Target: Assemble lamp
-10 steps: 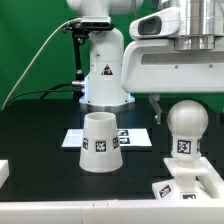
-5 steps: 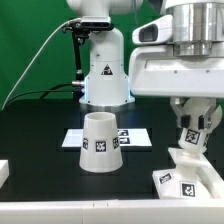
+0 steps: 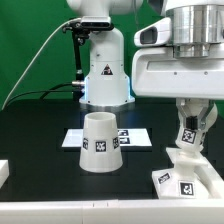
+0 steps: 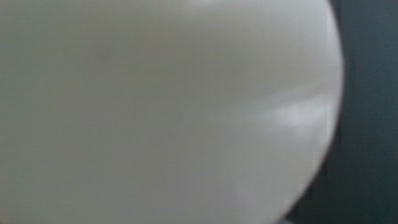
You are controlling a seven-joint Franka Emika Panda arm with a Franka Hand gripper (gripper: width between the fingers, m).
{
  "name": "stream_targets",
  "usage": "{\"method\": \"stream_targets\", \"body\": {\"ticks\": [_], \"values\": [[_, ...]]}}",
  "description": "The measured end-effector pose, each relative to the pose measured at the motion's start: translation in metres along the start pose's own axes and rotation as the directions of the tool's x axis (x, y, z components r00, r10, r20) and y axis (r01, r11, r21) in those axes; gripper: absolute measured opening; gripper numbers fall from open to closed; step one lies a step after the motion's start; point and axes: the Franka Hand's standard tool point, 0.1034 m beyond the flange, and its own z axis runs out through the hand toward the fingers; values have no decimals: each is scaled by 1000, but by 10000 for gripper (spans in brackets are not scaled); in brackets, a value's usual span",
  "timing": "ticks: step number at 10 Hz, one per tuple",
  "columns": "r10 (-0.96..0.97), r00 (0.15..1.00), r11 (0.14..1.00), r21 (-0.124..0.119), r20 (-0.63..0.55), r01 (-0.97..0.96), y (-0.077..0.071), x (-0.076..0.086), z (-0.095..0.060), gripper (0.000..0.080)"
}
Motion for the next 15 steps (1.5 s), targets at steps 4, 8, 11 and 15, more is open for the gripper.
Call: {"method": "stream_targets", "body": {"ticks": [4, 8, 11, 15], "values": [[-374, 927, 927, -12, 25, 374, -8, 21, -23, 218], [-281, 944, 959, 84, 172, 270, 15, 0, -20, 672], [-288, 939, 957, 97, 187, 274, 16, -3, -24, 697], [-270, 946, 962, 90, 177, 258, 19, -9, -19, 699]]}}
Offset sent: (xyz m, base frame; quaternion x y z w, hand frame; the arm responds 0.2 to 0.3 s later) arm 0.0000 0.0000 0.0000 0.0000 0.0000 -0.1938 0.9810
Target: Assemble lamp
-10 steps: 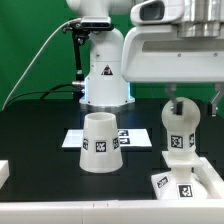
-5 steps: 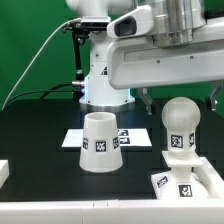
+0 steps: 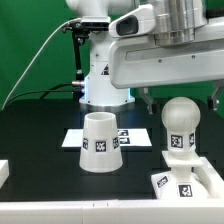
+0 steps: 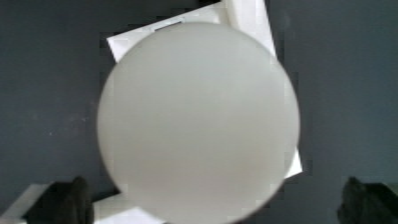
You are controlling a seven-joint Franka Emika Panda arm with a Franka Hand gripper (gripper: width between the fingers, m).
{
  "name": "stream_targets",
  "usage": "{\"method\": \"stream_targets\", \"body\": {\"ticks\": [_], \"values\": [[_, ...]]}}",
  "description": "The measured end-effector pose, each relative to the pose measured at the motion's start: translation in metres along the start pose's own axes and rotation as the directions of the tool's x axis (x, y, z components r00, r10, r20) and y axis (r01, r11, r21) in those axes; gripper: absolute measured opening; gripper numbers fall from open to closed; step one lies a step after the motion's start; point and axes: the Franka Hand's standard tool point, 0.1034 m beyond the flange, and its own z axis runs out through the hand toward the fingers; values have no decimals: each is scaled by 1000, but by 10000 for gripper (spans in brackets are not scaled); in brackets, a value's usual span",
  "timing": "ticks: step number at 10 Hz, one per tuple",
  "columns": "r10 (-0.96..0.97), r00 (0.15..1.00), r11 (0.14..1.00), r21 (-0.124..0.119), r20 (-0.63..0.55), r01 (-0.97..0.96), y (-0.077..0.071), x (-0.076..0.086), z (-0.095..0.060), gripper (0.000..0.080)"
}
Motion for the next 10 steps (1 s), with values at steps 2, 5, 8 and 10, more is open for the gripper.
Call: {"method": "stream_targets", "body": {"ticks": [2, 5, 8, 10], "values": [[1, 1000, 1000, -13, 7, -1, 6, -14, 11, 699], [10, 1000, 1000, -22, -18, -10, 3, -16, 17, 699], [92, 996, 996, -19, -20, -93, 3, -16, 17, 574], [218, 976, 976, -16, -24, -218, 3, -15, 18, 574]]}}
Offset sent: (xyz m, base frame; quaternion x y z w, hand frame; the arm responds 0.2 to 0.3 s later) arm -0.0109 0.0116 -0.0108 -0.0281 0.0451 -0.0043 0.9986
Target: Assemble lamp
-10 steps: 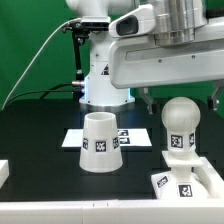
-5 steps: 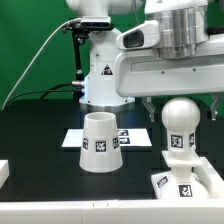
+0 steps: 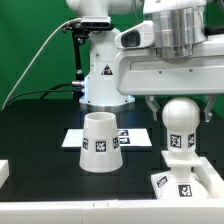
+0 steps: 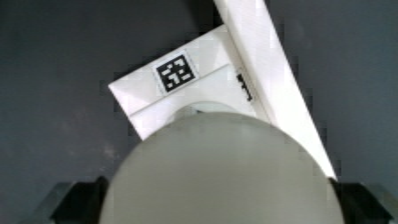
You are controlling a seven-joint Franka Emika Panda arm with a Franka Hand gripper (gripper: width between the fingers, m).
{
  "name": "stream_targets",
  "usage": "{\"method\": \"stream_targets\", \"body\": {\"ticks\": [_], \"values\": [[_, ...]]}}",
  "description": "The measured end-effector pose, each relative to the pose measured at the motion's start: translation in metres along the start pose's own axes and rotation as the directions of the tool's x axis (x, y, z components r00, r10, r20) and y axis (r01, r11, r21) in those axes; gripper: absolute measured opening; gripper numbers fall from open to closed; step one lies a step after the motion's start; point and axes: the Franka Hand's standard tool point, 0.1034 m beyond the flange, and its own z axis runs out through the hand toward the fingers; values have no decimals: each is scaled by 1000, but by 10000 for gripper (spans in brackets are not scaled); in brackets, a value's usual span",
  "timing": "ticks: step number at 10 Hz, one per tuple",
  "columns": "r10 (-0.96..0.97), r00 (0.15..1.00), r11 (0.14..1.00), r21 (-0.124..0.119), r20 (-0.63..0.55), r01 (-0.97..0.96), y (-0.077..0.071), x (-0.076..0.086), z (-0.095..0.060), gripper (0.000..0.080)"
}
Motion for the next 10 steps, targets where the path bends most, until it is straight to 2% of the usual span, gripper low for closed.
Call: {"method": "stream_targets", "body": {"ticks": [1, 3, 5, 6, 8, 9, 10], "values": [[102, 995, 995, 2, -12, -102, -2, 8, -1, 574], [303, 952, 953, 22, -39, -303, -7, 15, 0, 574], [532, 845, 847, 50, -48, -530, -12, 16, 0, 574], [652, 756, 758, 76, -51, -648, -15, 17, 1, 575], [811, 584, 582, 149, -35, -800, -19, 20, 1, 576], [894, 448, 437, 221, -2, -872, -20, 22, 2, 576], [920, 390, 372, 251, 24, -894, -20, 21, 3, 576]]}}
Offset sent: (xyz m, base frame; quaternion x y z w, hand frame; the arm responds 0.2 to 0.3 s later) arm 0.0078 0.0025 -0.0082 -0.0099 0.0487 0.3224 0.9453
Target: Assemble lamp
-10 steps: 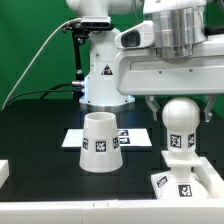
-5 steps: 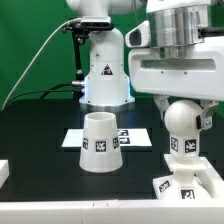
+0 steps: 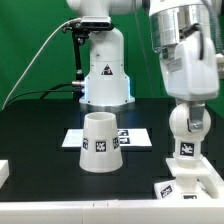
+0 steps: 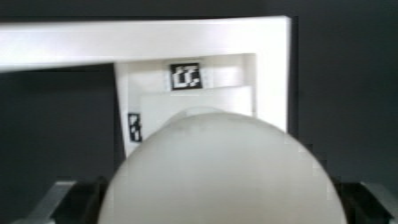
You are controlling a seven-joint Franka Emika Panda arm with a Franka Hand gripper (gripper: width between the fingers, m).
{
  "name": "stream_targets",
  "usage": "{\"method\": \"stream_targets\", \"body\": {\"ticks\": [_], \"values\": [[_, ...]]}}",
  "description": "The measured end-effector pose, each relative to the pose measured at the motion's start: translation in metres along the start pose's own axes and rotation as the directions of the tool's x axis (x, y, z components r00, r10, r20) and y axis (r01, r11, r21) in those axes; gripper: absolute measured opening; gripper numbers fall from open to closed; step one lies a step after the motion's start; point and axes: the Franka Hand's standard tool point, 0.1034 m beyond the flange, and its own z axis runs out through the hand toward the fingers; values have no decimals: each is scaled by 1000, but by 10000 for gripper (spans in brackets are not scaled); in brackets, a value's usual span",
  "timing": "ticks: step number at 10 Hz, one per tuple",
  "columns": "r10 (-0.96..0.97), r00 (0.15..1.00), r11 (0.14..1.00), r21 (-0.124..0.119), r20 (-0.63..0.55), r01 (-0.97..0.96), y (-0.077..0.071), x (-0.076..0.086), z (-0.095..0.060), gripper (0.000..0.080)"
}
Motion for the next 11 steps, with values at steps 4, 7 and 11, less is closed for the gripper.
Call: {"method": "stream_targets", "body": {"ticks": [4, 7, 11], "values": [[-387, 921, 918, -78, 46, 390, 2, 3, -1, 667], [-676, 730, 724, -92, 100, 684, -1, 2, -6, 698], [-934, 339, 330, -93, 113, 939, -3, 5, -7, 699]]}}
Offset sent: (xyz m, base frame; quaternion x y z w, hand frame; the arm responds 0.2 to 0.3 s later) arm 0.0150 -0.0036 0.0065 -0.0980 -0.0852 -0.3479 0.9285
